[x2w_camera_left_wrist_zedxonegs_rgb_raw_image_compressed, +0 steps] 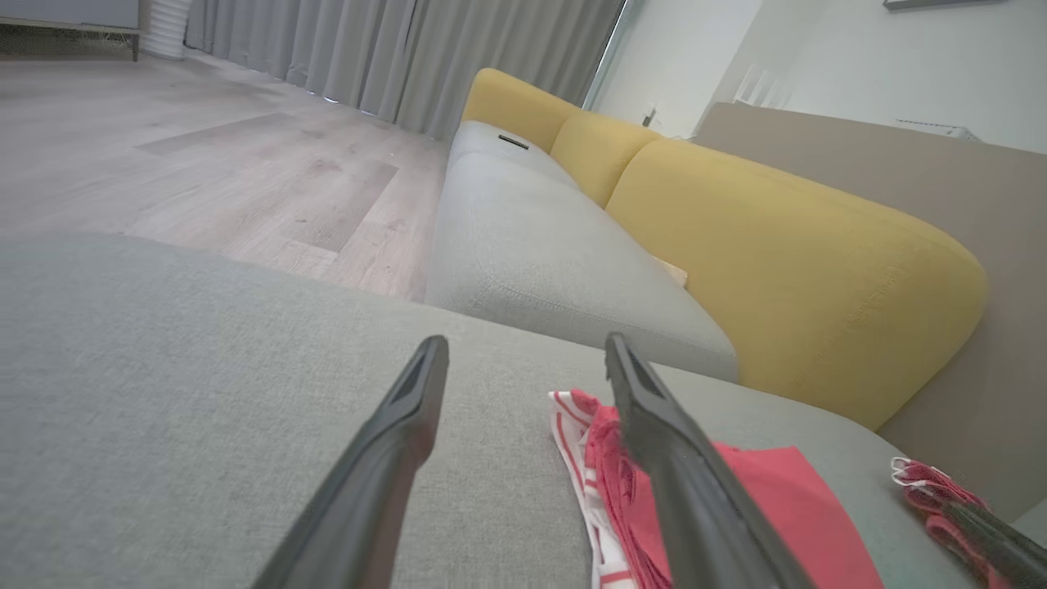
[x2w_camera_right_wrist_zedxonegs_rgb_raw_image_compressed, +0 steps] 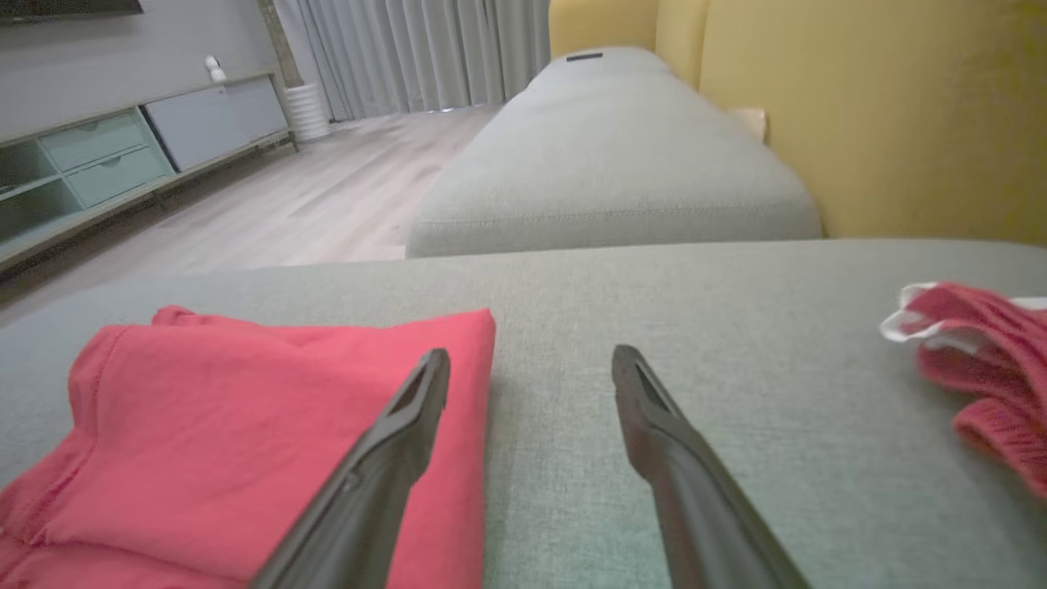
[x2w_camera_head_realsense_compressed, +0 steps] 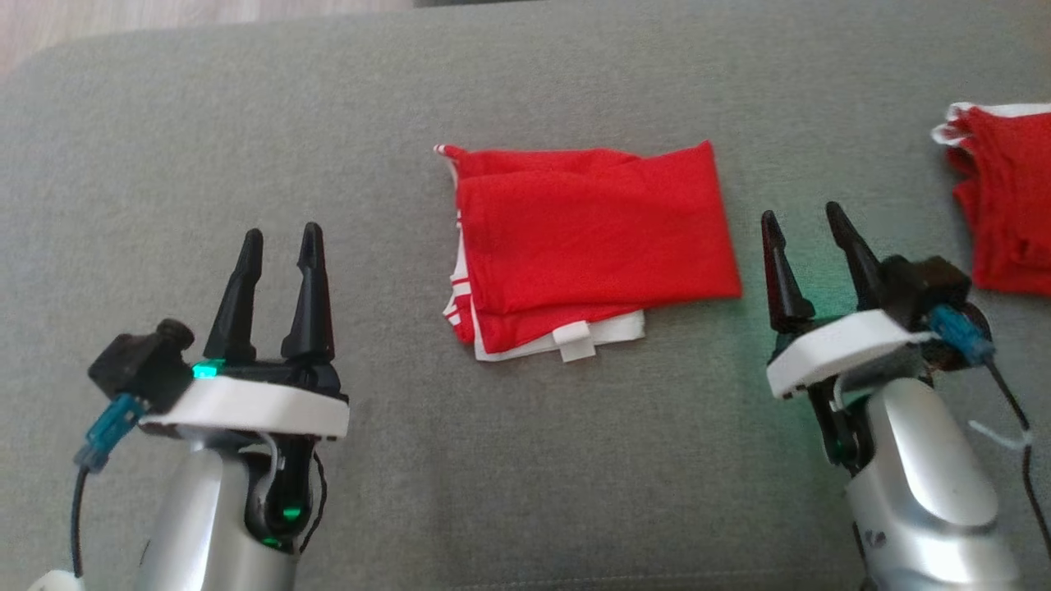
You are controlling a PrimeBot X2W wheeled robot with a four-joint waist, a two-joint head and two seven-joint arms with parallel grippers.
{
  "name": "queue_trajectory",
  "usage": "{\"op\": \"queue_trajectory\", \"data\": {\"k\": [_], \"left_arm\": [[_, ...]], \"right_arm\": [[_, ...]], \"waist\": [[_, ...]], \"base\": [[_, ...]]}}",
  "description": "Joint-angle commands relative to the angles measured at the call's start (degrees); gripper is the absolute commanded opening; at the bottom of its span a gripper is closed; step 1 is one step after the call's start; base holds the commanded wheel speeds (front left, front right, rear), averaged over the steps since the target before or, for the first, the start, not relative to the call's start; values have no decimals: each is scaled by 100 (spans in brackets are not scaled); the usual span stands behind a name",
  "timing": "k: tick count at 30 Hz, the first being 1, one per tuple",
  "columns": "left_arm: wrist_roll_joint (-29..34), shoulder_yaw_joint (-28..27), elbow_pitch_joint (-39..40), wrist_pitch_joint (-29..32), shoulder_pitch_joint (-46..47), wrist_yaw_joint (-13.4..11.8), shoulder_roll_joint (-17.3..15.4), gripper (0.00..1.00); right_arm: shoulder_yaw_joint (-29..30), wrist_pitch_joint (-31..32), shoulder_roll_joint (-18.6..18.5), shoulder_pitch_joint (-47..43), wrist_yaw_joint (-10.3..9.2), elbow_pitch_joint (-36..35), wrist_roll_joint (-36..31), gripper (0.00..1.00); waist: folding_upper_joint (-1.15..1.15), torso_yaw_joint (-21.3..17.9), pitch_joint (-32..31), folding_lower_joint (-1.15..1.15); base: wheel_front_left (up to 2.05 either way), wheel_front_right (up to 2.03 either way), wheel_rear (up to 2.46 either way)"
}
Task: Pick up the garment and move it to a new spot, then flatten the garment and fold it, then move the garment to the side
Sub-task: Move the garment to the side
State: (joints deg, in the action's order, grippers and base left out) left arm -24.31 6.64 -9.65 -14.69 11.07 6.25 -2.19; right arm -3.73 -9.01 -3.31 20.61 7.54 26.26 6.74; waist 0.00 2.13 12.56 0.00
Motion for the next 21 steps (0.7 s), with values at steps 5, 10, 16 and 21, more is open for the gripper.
{"op": "queue_trajectory", "data": {"k": [5, 10, 16, 21], "left_arm": [[-36, -99, 120, -30, 261, 2, -69, 100], [-68, -50, 97, -30, 333, -3, -69, 100], [-90, 1, 97, -30, 375, -7, -69, 100], [-86, 0, 81, -30, 381, -18, -69, 100]], "right_arm": [[-328, 305, 43, 488, -5, 355, 266, 100], [-408, 629, 43, 863, -5, 1082, 392, 100], [-502, 1044, 43, 1150, -5, 1743, 592, 100], [-706, 1174, 43, 1353, -5, 2210, 615, 93]], "waist": [[0, 250, 183, 0], [0, 451, 286, 0], [0, 582, 360, 0], [0, 648, 373, 0]], "base": [[0, 0, 0], [0, 0, 0], [0, 0, 0], [0, 0, 0]]}}
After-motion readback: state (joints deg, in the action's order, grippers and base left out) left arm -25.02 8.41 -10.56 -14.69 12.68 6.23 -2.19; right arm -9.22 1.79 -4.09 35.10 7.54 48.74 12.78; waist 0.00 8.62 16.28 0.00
